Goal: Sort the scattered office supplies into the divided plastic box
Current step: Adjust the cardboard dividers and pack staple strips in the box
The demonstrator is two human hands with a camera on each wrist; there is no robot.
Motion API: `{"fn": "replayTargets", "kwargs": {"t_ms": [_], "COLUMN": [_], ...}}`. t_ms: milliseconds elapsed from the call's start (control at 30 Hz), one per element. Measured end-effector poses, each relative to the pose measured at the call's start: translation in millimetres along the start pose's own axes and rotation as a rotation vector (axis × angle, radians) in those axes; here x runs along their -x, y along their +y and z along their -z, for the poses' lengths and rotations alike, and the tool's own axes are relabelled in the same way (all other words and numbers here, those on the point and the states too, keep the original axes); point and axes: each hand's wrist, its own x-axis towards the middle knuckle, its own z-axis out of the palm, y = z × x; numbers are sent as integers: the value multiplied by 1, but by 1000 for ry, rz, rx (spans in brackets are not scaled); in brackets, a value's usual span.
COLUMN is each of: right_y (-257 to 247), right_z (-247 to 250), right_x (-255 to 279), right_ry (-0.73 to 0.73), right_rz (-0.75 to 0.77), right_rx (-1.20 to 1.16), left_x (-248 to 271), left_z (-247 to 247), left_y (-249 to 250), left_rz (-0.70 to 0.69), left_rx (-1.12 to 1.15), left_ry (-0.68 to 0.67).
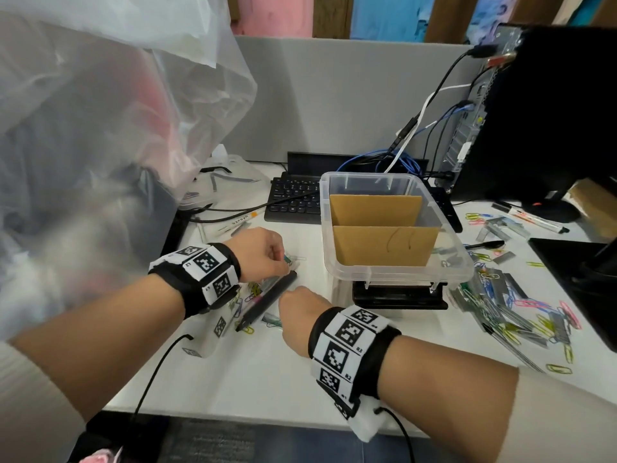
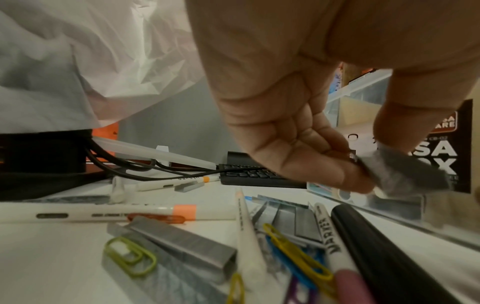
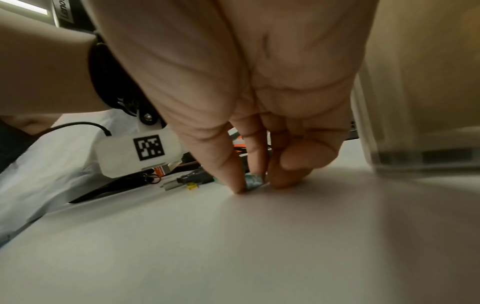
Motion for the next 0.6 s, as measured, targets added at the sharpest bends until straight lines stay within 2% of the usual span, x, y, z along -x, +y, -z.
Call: {"fn": "replayTargets", "kwargs": {"t_ms": [267,600], "right_y": [-4,-15], "right_z": [12,37], "right_x": [3,11], "right_ry": [130,217], "right_rz": [38,136], "right_rx": [-76,45], "left_x": [-2,6], "left_z": [4,9], "left_y": [-2,0], "left_rz": [-8,3], "left_rx": [77,185], "left_ry": [-9,47]}}
